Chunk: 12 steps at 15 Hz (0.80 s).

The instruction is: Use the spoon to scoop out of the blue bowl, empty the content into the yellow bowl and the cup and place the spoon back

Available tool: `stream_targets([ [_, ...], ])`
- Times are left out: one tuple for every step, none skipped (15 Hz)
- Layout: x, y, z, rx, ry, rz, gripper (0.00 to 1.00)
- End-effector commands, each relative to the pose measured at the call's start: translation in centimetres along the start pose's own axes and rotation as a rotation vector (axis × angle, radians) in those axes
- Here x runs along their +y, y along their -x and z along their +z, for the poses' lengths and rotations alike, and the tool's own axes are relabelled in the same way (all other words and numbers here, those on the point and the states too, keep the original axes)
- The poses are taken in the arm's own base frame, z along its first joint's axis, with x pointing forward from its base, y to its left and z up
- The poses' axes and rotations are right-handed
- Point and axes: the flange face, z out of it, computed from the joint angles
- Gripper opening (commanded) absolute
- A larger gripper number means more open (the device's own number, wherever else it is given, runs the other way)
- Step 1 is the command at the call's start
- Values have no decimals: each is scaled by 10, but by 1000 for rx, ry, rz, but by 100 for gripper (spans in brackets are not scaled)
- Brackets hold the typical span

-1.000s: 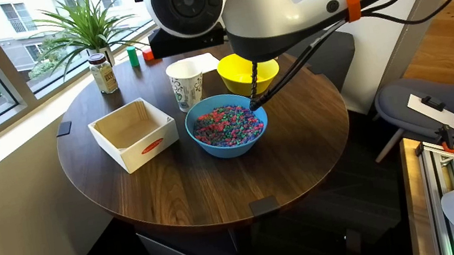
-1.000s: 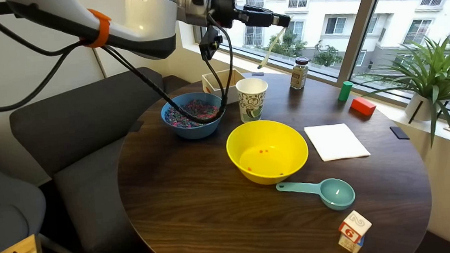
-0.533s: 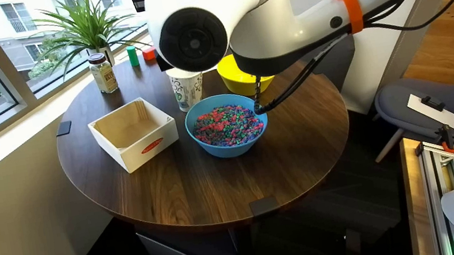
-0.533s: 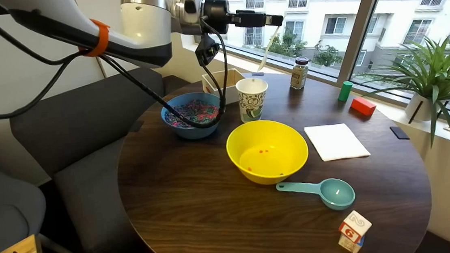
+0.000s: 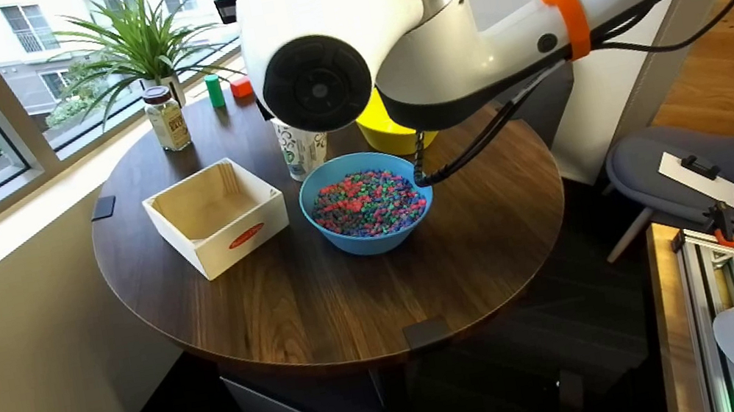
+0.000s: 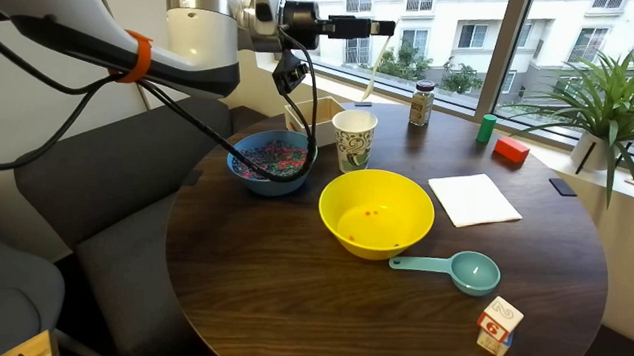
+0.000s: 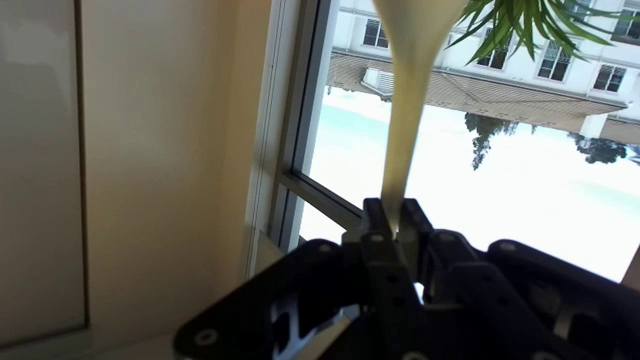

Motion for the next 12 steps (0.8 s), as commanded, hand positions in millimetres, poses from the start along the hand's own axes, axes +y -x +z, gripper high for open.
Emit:
stream_targets([
  [17,-10,-1,-55,0,19,3],
  [24,-16,0,-75,4,33,3],
  [30,-21,-1,-106,-1,43,3],
  [38,-27,0,-146,-2,58,3],
  [47,-32,0,-195,-11,74,3],
  [56,-36,1,-255,-29,90,3],
  [65,-39,1,-304,-44,104,3],
  [72,-42,2,-355,-56,127,3],
  [80,-43,3,-405,-70,144,3],
  [89,-43,3,-456,-85,162,3],
  [98,-43,4,-509,-95,175,3],
  [105,-41,4,-562,-104,186,3],
])
